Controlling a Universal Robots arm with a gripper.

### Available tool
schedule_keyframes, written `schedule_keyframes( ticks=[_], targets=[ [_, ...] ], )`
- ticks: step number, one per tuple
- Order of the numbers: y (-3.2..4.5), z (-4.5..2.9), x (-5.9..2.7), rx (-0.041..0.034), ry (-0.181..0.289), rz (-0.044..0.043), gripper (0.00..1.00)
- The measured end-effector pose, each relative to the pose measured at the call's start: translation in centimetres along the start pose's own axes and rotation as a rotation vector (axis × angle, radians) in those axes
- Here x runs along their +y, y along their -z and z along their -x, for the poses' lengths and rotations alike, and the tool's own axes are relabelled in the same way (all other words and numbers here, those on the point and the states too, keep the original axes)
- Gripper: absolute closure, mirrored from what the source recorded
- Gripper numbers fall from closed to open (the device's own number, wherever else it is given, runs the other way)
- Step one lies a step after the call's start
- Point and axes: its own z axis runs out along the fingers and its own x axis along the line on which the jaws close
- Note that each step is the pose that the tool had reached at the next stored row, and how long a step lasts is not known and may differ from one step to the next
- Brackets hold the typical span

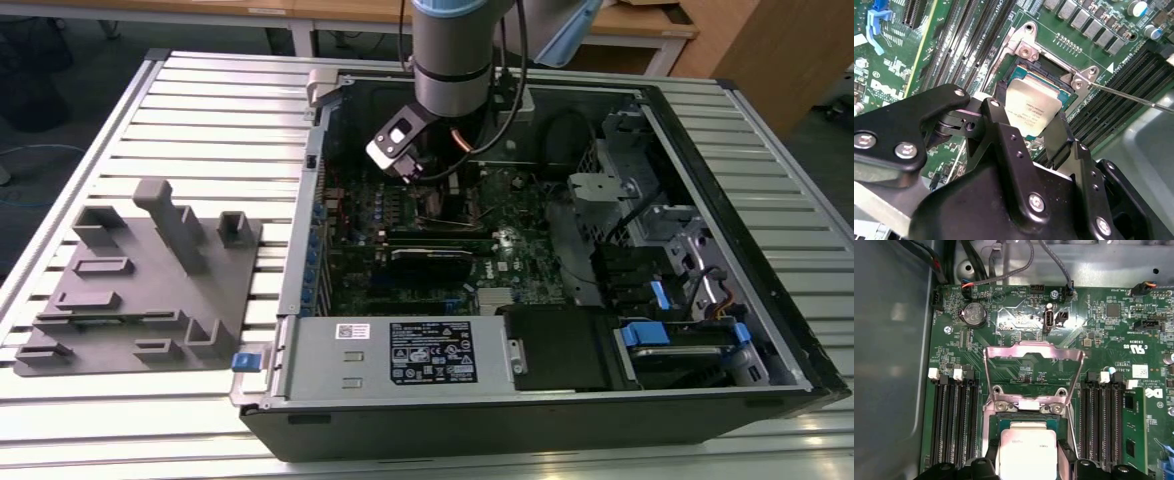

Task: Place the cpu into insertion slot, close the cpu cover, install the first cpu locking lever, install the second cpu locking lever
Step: 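Place the cpu into insertion slot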

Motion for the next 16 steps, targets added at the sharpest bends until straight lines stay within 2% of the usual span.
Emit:
schedule_keyframes(
  ticks=[16],
  targets=[
    [-0.44,0.01,-0.11,-0.0005,-0.001,-0.0002,0.46]
  ],
)
